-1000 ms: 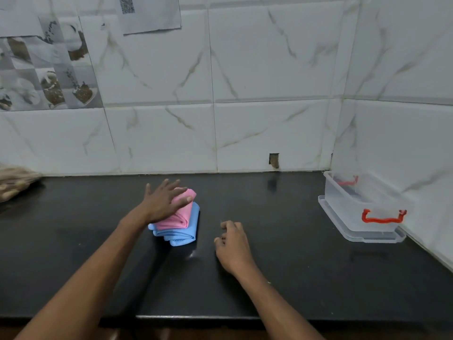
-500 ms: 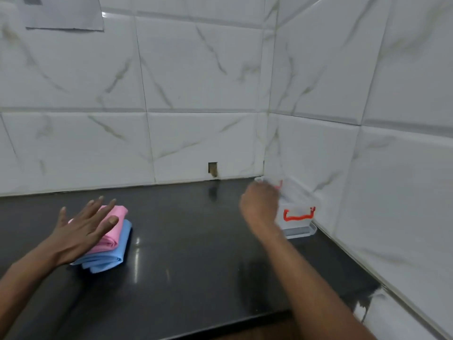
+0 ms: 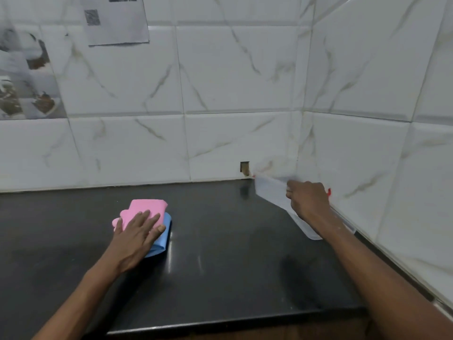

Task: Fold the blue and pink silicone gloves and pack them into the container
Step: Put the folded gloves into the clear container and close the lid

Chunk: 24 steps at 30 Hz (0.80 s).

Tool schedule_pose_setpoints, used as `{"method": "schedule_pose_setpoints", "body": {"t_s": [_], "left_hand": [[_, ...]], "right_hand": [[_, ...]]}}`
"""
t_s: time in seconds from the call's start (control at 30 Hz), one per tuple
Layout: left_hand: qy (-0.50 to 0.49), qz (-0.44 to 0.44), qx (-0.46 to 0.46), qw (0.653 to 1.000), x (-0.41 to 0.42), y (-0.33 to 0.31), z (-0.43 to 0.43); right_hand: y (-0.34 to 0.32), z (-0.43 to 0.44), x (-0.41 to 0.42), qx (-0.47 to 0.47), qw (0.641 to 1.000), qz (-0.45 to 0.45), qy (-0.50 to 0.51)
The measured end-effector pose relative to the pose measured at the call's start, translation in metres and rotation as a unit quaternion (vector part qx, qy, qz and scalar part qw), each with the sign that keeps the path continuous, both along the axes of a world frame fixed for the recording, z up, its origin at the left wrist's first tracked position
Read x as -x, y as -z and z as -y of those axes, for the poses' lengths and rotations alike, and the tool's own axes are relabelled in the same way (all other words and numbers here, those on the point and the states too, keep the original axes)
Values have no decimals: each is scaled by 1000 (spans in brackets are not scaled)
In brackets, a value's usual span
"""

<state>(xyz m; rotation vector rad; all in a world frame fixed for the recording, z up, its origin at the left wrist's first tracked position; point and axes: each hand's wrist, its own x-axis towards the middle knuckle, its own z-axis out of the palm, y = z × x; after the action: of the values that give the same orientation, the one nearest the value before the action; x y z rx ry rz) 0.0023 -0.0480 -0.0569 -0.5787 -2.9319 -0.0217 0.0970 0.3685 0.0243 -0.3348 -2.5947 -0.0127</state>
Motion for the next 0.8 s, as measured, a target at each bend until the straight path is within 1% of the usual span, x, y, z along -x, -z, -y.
{"method": "schedule_pose_setpoints", "body": {"t_s": [0.1,0.17,0.2,0.23,0.3,0.33,0.37,0.4,0.43,0.47,0.57,0.63,0.7,0.73,0.8], "left_hand": [[5,8,-36,999,-3,-6,0],[8,-30,-68,997,-8,-11,-7],[5,-64,-110,992,-12,-14,-11],[2,-106,-165,981,-17,-17,-16],[8,-185,-285,941,-31,-23,-29],[16,-192,-335,922,-39,-27,-38],[20,-165,-381,909,-45,-31,-48],[14,-114,-423,899,-50,-36,-59],[2,-53,-455,889,-54,-41,-72],[-10,-8,-468,883,-56,-46,-84],[-36,46,-439,896,-52,-56,-114],[-57,91,-429,897,-44,-62,-126],[-71,137,-398,904,-38,-68,-133],[-76,147,-379,910,-36,-71,-135],[-78,139,-372,915,-34,-76,-136]], "right_hand": [[-4,22,-23,72,989,-8,-126],[2,37,-37,38,986,18,-160],[6,44,-41,19,984,26,-174],[11,50,-45,9,983,32,-182],[20,59,-49,8,979,35,-199],[25,63,-48,10,977,38,-207],[29,65,-47,10,976,43,-212],[32,67,-45,20,976,45,-212],[35,68,-43,32,977,44,-208],[37,69,-41,44,977,41,-203],[38,69,-37,54,978,32,-200],[36,71,-36,61,977,31,-202],[35,72,-37,75,975,34,-207],[34,73,-38,83,973,35,-211],[31,74,-41,108,969,37,-221]]}}
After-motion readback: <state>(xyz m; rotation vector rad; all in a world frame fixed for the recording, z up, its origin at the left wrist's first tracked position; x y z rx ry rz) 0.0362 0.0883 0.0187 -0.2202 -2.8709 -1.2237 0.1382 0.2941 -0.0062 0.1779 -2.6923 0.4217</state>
